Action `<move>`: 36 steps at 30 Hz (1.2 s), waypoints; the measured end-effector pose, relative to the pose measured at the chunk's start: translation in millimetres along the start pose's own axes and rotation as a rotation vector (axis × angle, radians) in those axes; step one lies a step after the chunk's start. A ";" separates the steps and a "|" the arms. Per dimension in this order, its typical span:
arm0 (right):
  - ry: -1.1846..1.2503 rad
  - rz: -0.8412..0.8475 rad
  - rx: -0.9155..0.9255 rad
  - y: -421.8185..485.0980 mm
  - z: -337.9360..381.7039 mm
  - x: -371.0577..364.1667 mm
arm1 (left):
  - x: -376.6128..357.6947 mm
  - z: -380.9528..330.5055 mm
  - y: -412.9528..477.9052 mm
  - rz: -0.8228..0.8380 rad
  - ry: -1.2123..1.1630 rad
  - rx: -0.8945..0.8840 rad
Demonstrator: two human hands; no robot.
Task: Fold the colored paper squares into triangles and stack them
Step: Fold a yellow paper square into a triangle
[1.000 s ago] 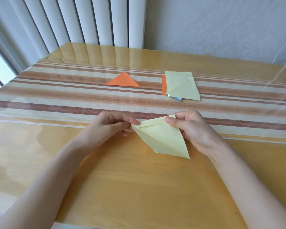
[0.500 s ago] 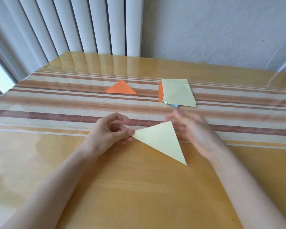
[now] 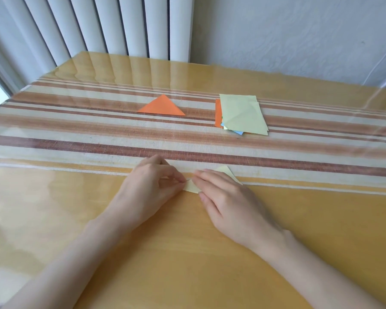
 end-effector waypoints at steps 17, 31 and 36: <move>-0.088 0.046 -0.111 -1.5 1.5 -4.0 | 0.0 9.7 3.7 0.024 -0.081 0.124; -0.056 0.324 -0.120 -6.1 18.9 -2.7 | -17.5 -4.6 -41.5 0.066 0.615 -0.239; 0.073 0.445 -0.149 -9.0 19.6 -1.2 | -20.7 4.2 -48.1 0.136 0.544 -0.218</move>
Point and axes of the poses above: each hand's wrist, its own y-axis towards the middle knuckle, its own x-axis out of the back of the hand, z = x × y, the point moved 4 cm from there along y, towards the middle knuckle, and after that the axes turned 12 degrees about x, right-handed, at the moved point
